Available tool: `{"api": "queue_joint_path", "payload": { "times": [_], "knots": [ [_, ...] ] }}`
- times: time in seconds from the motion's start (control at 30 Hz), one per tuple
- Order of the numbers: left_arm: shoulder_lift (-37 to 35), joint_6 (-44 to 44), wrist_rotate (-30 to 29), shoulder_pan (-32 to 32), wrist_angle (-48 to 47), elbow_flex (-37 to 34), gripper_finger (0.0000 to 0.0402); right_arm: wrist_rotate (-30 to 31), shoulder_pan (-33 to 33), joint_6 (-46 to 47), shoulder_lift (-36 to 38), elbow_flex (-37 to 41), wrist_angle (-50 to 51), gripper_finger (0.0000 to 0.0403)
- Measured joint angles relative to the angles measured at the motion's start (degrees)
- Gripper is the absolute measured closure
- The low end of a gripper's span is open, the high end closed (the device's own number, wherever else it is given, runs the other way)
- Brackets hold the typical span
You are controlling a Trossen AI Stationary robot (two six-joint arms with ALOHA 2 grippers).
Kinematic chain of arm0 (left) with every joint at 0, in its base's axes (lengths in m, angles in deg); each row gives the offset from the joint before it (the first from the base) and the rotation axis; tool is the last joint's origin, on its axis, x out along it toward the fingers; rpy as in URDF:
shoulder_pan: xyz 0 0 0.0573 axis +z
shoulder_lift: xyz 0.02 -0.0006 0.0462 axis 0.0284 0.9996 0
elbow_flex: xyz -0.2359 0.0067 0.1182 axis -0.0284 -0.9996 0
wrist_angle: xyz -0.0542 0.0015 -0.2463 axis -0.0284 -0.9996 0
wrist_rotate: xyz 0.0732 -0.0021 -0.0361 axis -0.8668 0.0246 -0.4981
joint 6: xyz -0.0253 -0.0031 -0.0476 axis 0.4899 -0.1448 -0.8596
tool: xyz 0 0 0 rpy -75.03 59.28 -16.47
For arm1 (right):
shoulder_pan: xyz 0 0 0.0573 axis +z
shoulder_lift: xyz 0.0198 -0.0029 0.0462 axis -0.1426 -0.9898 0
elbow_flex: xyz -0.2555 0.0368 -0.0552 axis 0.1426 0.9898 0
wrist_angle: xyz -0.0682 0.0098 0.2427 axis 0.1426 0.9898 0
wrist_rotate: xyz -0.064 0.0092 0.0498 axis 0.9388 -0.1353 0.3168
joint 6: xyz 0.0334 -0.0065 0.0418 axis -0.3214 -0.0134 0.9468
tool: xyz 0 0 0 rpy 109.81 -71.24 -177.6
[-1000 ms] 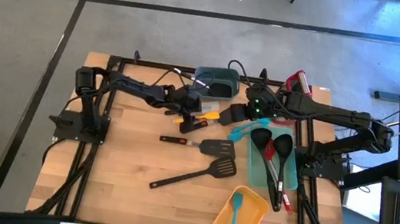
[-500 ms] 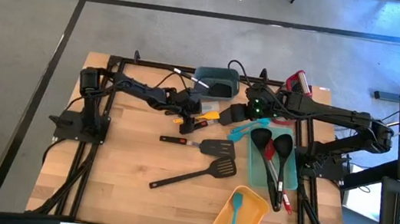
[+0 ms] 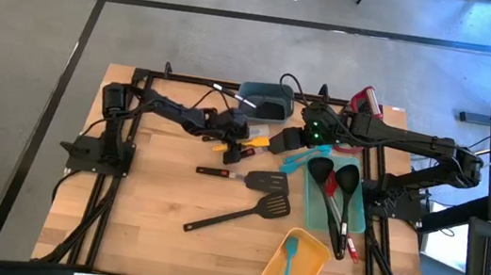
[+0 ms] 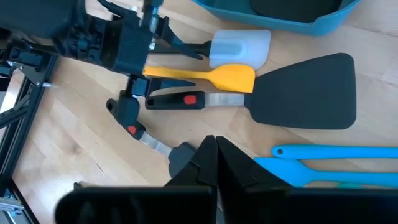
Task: Pick & Place Kitchen Items
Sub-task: Put the small yellow spatula into the yellow bin
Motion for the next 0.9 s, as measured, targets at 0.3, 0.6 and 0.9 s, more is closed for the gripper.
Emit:
{"api": "queue_joint_path", "payload": {
  "times": [0.3,0.6,0.9],
  "knots": [
    [3.3,-2.68,2.11,-0.22,1.78,0.56,0.0225,0.0,-0.02,0.0,0.02,-0.02,0.01,0.0403],
    [4.45,-5.46,2.88,1.3,0.94,0.63,0.0281,0.04,-0.02,0.02,0.02,-0.04,-0.1,0.0403],
    [5.07,-11.86,6.81,3.2,0.13,0.77,0.0384,0.14,-0.02,0.02,0.02,-0.04,-0.38,0.0403]
  ]
}}
